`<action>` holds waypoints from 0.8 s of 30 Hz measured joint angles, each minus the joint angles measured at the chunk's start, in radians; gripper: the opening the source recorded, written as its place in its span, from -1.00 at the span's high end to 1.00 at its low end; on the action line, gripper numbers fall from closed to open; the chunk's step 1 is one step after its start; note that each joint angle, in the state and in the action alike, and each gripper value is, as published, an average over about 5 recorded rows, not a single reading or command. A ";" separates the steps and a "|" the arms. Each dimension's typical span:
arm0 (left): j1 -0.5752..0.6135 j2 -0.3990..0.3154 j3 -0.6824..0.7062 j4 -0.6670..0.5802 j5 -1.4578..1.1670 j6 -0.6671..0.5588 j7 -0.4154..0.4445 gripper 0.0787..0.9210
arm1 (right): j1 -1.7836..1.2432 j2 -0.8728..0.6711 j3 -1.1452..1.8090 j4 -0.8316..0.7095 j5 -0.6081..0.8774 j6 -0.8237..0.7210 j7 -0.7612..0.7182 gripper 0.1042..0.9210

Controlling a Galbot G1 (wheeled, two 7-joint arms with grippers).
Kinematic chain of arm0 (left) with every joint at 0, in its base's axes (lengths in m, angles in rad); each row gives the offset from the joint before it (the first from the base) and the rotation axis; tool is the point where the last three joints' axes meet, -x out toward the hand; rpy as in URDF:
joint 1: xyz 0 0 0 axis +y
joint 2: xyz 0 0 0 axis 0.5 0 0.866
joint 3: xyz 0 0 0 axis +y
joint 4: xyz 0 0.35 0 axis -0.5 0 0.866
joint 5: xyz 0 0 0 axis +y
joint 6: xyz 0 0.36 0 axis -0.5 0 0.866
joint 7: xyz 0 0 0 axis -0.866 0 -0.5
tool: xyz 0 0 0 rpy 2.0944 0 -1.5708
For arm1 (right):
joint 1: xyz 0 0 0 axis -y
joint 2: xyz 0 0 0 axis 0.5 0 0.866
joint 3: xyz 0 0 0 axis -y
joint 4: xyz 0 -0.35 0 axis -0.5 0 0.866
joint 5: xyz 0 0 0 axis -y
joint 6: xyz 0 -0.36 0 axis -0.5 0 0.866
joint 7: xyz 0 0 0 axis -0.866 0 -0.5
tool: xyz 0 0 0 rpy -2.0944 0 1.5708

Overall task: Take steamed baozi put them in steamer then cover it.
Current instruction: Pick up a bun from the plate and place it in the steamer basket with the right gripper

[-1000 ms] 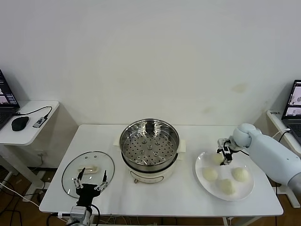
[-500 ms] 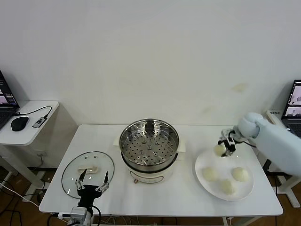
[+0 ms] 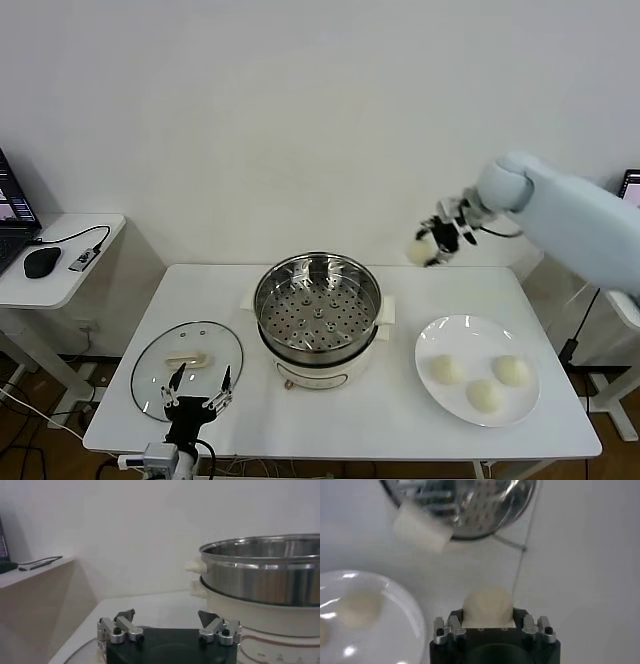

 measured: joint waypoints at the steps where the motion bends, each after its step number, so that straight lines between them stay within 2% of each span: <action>1: 0.000 0.000 -0.001 0.000 -0.002 -0.002 0.000 -0.77 | 0.009 0.023 -0.013 -0.005 0.005 0.013 0.003 -0.24; 11: 0.002 -0.002 -0.021 -0.004 -0.010 -0.011 -0.009 -0.77 | 0.037 0.223 -0.114 -0.041 -0.033 0.156 0.041 -0.24; 24: 0.002 -0.008 -0.036 -0.013 -0.018 -0.013 -0.011 -0.77 | -0.022 0.364 -0.150 -0.129 -0.230 0.365 0.101 -0.26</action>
